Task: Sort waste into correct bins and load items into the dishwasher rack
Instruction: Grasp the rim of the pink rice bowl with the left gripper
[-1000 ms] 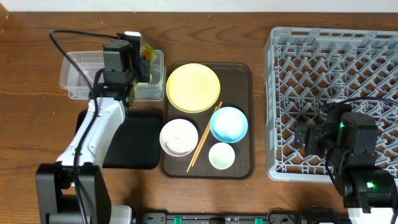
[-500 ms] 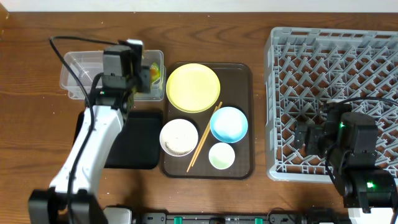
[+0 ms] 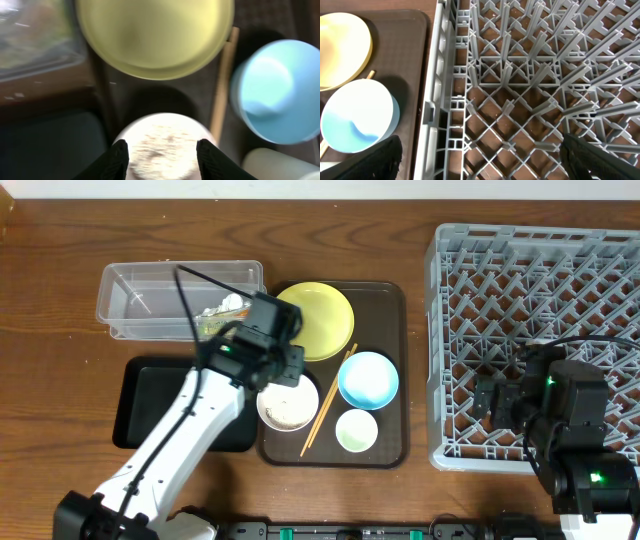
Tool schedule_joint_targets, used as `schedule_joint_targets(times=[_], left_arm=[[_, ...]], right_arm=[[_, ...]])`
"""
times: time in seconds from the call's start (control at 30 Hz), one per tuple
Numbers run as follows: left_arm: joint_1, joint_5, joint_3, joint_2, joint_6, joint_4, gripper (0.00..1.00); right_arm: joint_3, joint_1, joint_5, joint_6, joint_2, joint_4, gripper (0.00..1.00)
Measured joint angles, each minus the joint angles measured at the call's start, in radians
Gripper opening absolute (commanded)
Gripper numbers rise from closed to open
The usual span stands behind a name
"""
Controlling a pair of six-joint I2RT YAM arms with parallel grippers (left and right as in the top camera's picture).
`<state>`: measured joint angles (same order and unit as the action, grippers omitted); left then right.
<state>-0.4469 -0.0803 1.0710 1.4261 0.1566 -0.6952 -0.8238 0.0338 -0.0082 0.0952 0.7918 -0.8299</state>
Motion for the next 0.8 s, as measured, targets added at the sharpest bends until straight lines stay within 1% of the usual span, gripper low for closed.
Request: schedule_joint_targets(times=[0.2,0.3,0.63,0.8], left_arm=[[-0.070,-0.004,0.000,0.057,0.122,0.000,0.47],[-0.087,-0.004,-0.001,0.108,0.162,0.000,0.47],[-0.151,-0.011,-0.003,0.269,0.210,0.023,0.45],[-0.166,-0.014,-0.004,0.325,0.218,0.024,0.25]], right_arm=[[0.000,0.000,0.000,0.000,0.000,0.000,0.99],[0.000,0.000,0.000,0.000,0.000,0.000,0.99],[0.000,0.000,0.000,0.000,0.000,0.000,0.99],[0.000,0.000,0.000,0.000,0.000,0.000,0.99]])
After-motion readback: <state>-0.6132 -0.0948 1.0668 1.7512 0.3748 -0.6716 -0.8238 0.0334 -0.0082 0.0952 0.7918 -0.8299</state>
